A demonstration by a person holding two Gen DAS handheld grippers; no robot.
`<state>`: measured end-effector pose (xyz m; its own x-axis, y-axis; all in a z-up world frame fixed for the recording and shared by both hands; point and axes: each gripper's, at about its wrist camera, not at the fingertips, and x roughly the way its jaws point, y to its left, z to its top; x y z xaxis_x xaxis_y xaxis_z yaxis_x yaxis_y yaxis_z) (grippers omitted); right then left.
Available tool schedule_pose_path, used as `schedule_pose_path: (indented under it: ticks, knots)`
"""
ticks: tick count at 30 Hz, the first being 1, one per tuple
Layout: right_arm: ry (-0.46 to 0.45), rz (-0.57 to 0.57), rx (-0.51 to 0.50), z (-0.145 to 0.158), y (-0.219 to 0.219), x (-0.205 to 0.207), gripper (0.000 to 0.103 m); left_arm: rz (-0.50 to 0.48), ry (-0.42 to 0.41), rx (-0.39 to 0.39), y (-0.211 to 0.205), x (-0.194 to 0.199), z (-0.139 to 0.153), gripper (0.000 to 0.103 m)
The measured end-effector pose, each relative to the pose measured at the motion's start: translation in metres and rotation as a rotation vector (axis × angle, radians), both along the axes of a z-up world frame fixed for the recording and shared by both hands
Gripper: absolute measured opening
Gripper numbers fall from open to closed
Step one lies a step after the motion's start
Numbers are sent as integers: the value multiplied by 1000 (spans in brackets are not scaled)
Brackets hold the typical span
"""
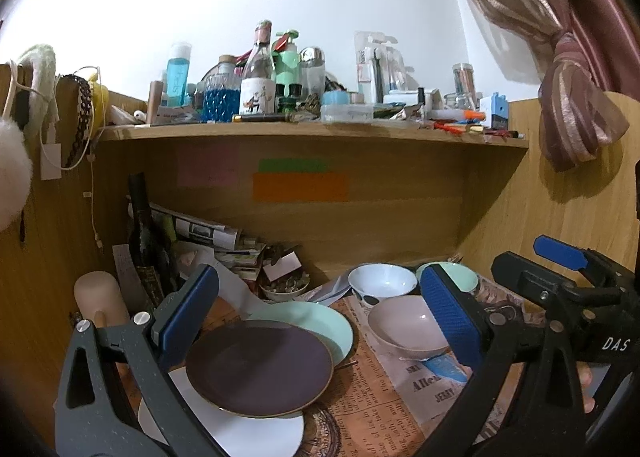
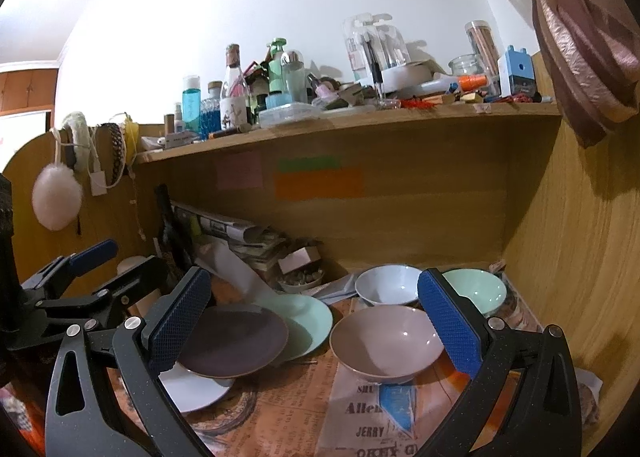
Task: Organize plates and bowls
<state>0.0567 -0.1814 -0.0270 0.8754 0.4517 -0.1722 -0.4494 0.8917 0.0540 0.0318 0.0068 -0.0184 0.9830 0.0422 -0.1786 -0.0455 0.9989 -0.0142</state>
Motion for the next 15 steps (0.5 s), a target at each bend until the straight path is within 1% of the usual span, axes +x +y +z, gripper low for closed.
schedule_pose_path:
  ticks: [5,8,12,15]
  knots:
    - [33,4,-28,-10,10,17,103,11,45,-15,12,15,-12,103]
    - [59,32,-41,-17,17,29,103,16,95,-23,23,28,-22,103]
    - [96,44,-72,-29,30,46,103,32,178,-21,41,46,-40,103]
    - [143,53,-109,-41,43,61,103,30,263,-48,62,63,-56,103]
